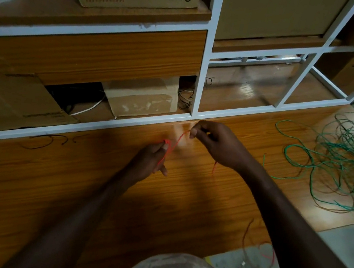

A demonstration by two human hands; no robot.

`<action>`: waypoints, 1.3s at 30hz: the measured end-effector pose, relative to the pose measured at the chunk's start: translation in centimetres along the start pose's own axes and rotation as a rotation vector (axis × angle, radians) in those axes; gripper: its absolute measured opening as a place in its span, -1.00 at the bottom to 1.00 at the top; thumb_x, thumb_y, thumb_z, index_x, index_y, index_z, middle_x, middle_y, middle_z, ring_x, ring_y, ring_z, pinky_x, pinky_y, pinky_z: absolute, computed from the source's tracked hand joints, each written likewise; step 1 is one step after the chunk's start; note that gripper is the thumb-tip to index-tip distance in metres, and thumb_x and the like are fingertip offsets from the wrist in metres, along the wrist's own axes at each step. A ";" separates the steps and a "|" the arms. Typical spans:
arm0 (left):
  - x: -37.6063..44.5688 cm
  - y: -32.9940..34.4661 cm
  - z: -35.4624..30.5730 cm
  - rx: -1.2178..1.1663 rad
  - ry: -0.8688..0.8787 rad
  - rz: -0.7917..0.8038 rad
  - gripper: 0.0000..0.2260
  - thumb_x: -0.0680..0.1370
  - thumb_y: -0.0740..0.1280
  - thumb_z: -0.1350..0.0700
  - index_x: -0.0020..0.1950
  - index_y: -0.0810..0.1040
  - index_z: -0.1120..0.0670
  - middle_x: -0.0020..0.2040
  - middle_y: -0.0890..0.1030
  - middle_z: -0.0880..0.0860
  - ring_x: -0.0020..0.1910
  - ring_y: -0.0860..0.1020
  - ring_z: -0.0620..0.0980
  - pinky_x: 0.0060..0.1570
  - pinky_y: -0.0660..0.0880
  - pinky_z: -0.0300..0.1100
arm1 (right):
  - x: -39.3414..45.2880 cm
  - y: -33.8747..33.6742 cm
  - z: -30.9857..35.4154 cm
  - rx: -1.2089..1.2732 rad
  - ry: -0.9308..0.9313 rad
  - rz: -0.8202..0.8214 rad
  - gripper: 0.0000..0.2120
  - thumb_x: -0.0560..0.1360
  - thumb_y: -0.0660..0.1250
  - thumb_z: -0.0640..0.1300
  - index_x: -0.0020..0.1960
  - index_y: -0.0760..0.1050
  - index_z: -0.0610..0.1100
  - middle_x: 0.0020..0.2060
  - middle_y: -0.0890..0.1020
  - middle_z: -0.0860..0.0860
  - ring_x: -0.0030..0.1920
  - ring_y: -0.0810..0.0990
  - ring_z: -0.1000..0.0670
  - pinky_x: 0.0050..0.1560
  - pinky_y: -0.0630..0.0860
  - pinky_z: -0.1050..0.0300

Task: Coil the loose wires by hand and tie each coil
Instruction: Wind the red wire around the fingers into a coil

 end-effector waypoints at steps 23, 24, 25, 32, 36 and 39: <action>-1.4 1.4 -4.6 -1.121 0.073 0.223 -0.55 0.79 0.09 -0.03 0.62 0.39 0.14 -0.45 0.36 -0.03 -0.28 0.49 -0.03 0.39 0.32 0.59 | -1.8 6.8 -3.8 0.111 0.001 0.132 -0.64 0.77 0.18 -0.21 0.54 0.42 -0.06 0.11 0.64 0.12 0.01 0.68 0.18 -0.08 0.54 0.34; -0.9 1.0 -4.7 -1.125 0.080 0.176 -0.55 0.79 0.08 -0.03 0.62 0.40 0.14 -0.44 0.36 -0.03 -0.32 0.50 -0.07 0.37 0.35 0.57 | -2.3 7.9 -4.2 0.048 -0.005 0.164 -0.63 0.76 0.18 -0.19 0.55 0.40 -0.01 0.12 0.65 0.10 0.05 0.67 0.13 0.01 0.56 0.22; -0.4 0.4 -4.7 -1.121 0.088 0.125 -0.56 0.79 0.09 -0.03 0.62 0.40 0.14 -0.44 0.37 -0.03 -0.35 0.51 -0.10 0.35 0.40 0.55 | -2.8 9.0 -4.4 -0.015 -0.003 0.206 -0.62 0.77 0.18 -0.15 0.56 0.39 0.01 0.12 0.66 0.07 0.06 0.66 0.08 0.07 0.57 0.09; 2.8 -3.2 -2.8 -0.771 0.066 -0.216 -0.57 0.79 0.07 -0.10 0.60 0.41 0.02 -0.38 0.48 0.02 -0.23 0.63 -0.03 0.23 0.56 0.34 | -5.5 11.2 -1.6 -0.073 -0.016 0.303 -0.66 0.78 0.19 -0.02 0.51 0.46 -0.07 -0.20 0.51 0.25 -0.22 0.52 0.33 -0.21 0.32 0.36; 2.6 -3.6 -1.6 -0.194 0.118 -0.335 -0.57 0.80 0.03 -0.07 0.65 0.33 0.02 -0.37 0.60 0.04 -0.20 0.71 0.08 -0.05 0.59 -0.10 | -5.1 9.3 -0.1 0.059 -0.019 0.267 -0.80 0.75 0.28 0.00 0.17 0.61 -0.09 -0.29 0.58 0.00 -0.35 0.47 0.15 -0.29 0.36 0.16; 1.8 -2.7 -1.5 0.175 0.181 -0.346 -0.59 0.81 0.04 -0.04 0.65 0.34 -0.02 -0.34 0.58 0.00 -0.29 0.66 -0.04 -0.22 0.52 -0.19 | -4.3 6.8 0.3 0.153 0.024 0.240 -0.78 0.73 0.31 -0.01 0.03 0.63 -0.11 -0.39 0.49 0.09 -0.39 0.42 0.14 -0.32 0.36 0.13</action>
Point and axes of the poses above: each hand's wrist, its own x-axis towards the middle knuckle, its own y-axis out of the palm, z = x × y, the point moved 7 cm from there along x, towards the middle knuckle
